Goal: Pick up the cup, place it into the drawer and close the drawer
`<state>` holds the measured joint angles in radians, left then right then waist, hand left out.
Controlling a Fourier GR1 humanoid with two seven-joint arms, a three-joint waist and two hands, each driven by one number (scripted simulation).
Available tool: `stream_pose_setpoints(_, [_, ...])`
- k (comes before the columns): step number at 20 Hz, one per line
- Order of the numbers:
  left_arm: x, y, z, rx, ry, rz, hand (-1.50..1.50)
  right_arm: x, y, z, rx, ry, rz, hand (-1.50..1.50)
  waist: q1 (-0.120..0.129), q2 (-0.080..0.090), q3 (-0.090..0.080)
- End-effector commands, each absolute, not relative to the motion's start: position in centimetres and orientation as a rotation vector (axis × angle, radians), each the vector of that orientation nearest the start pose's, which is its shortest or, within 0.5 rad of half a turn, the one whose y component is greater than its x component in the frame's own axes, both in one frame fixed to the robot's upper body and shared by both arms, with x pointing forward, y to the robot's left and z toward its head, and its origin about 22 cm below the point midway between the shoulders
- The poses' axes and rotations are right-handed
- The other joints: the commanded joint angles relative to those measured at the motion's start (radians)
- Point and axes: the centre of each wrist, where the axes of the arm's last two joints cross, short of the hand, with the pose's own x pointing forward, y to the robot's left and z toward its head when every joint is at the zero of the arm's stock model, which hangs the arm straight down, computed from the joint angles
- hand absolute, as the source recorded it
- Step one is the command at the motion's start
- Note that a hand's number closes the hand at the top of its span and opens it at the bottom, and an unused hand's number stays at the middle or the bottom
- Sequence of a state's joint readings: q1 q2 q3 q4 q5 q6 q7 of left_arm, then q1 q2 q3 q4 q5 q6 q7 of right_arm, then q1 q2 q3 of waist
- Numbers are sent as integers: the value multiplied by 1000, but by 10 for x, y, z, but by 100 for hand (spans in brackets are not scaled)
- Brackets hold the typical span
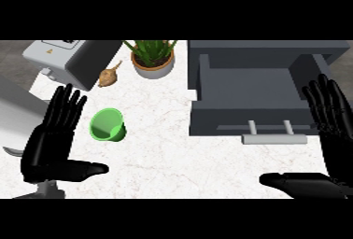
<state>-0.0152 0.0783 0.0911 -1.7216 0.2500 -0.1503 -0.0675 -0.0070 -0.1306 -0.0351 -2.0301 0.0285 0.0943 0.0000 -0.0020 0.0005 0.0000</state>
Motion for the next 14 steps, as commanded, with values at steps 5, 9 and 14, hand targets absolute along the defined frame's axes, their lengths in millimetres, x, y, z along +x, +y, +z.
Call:
stream_pose_setpoints(5, [244, 304, 3, -63, -1741, 89, -150, 214, -250, 126, -109, -2040, 229, -150, 0, -1, 0])
stream_pose_setpoints(9, [243, 302, -40, -1, -1716, 75, -150, 250, -250, 119, -99, -2022, 237, -150, 3, 2, -1])
stream_pose_setpoints(14, [256, 317, -62, 65, -1659, 85, -150, 237, -252, 120, -85, -2024, 242, -150, -1, 1, 0])
